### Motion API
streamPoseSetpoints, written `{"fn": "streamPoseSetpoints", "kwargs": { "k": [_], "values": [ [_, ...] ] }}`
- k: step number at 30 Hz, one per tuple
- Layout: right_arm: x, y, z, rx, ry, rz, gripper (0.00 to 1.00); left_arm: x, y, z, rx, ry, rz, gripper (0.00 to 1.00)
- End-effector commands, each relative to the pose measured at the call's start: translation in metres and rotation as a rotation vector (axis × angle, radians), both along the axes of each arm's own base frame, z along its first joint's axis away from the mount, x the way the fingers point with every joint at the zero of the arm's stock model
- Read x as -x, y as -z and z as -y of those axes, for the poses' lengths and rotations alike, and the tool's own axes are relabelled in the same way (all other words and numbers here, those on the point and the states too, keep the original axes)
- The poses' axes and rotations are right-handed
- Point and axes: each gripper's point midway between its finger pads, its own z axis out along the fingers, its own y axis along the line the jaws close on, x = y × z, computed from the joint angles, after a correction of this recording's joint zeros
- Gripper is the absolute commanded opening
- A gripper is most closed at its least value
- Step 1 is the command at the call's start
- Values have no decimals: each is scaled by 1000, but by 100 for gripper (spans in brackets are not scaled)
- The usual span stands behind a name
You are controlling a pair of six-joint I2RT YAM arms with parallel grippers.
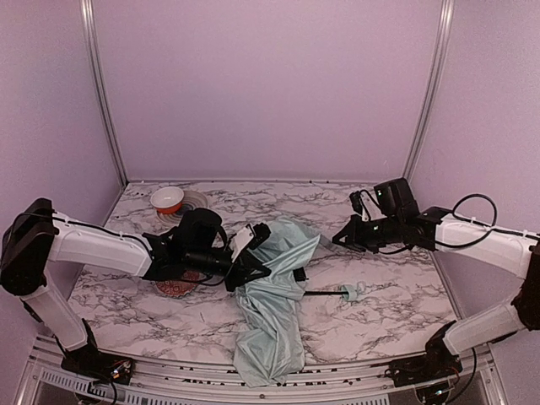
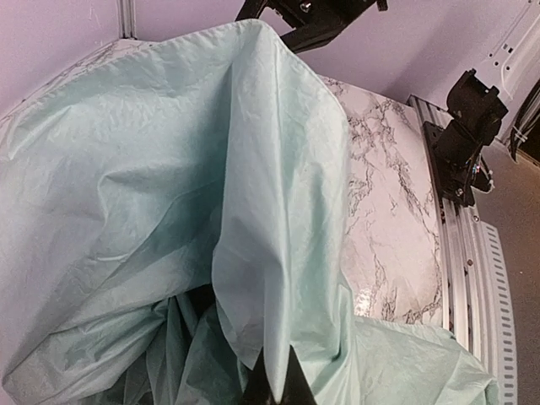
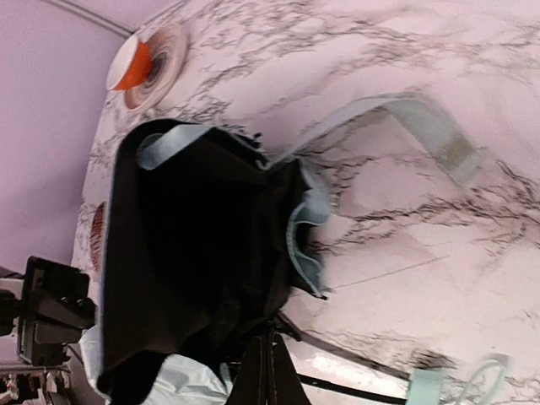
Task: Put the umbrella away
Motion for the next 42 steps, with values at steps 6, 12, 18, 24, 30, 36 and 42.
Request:
{"fn": "streamPoseSetpoints", "kwargs": {
  "k": [6,12,18,24,30,36,42],
  "values": [
    [-45,-48,29,446,28,108,25,12,6,1,-39,27,78,0],
    [-39,-49,-57,314,-282,61,87,13,8,2,-50,29,91,0],
    [-43,-23,-85,338,-383,-7,84,16,9,3,-59,36,95,0],
    [-43,-38,-103,214,-429,-2,4,20,11,2,-73,49,102,0],
    [-64,-94,-85,-228,-365,143,0,26,13,0,-79,64,93,0],
    [-54,-70,-77,-413,-406,191,0,28,12,-3,-78,68,98,0],
    [-69,-29,-68,-417,-378,205,0,32,9,-1,-72,92,91,0]
  ]
}}
